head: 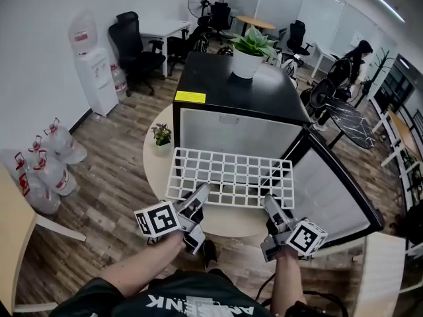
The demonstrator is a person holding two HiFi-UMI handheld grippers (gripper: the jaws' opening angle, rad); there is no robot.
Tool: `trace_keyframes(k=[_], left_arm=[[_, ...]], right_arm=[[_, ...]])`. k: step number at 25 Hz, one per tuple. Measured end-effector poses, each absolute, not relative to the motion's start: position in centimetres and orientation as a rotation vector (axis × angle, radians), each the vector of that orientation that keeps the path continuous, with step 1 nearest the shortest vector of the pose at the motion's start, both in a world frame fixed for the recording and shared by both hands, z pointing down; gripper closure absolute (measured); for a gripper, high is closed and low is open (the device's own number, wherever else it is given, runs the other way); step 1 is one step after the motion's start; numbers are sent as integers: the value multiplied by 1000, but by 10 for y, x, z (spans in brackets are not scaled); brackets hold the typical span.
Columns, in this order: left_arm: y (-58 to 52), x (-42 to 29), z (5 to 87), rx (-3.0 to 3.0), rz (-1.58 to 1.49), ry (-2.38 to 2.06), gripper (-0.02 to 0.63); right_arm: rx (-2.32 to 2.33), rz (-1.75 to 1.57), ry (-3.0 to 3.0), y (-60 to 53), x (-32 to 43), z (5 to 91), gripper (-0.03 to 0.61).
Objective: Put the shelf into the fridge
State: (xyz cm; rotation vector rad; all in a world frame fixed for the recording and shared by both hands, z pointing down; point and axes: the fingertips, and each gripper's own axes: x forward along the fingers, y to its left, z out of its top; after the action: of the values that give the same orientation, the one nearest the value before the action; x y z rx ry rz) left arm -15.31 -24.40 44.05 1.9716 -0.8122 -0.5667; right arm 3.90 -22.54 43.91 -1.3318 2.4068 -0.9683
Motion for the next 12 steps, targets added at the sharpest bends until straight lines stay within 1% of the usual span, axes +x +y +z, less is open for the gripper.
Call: trace_keyframes(k=[4, 9, 12], left_arm=[[-261, -159, 453, 1951, -556, -812, 547], [-275, -160, 468, 1928, -540, -820, 548], [-283, -156, 471, 1927, -537, -823, 548]], right_arm=[[-1209, -948, 2440, -245, 22, 442, 442], [-1354, -1037, 2420, -260, 36, 472, 442], [-1248, -1008, 2438, -269, 29, 465, 442]])
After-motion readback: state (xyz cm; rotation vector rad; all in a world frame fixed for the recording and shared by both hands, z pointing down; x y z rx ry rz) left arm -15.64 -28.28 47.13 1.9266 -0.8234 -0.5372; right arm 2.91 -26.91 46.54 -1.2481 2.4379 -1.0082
